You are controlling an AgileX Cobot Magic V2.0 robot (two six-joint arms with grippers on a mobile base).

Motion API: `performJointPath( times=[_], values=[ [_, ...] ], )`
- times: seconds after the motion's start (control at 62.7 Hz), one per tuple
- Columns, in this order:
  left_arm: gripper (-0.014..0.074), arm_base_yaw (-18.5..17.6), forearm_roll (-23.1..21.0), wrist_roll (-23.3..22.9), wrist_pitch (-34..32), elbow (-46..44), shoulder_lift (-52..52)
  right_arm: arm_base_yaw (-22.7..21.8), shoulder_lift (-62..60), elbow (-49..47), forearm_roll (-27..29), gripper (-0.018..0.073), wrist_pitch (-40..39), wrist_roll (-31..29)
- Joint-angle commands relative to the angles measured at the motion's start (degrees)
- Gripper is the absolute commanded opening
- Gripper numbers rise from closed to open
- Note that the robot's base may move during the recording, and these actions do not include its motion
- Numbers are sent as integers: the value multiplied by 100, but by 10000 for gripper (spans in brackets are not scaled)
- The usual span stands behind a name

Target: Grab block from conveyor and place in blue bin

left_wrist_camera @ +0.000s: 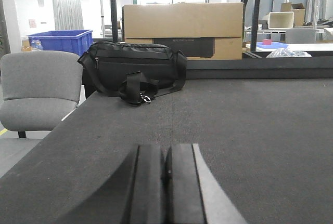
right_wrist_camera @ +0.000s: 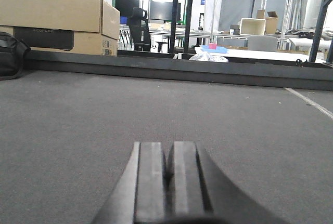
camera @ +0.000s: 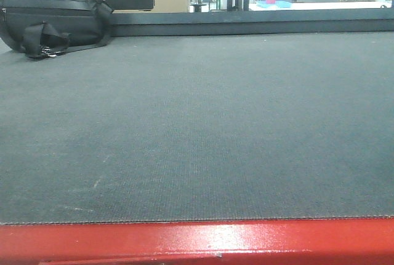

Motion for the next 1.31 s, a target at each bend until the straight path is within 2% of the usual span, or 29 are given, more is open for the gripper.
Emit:
performJointPath(
  times=[0.0, 0.893, 1.052, 1.116, 1.291],
  values=[
    [-111, 13, -39, -40, -83, -9, -16, 14, -19, -2, -36, -162, -121, 7],
    [-111, 11, -39, -40, -112, -9, -16, 14, -19, -2, -49, -162, -134, 7],
    [-111, 24, -4, -40, -62, -9, -16, 14, -19, -2, 17, -162, -441, 7],
    [-111, 24, -41, -40, 159, -121, -16, 14, -19, -129, 28, -162, -195, 7],
    [-111, 24, -41, -40, 1832, -1702, 92, 14, 9, -1452, 44, -162, 1194, 7]
  ],
)
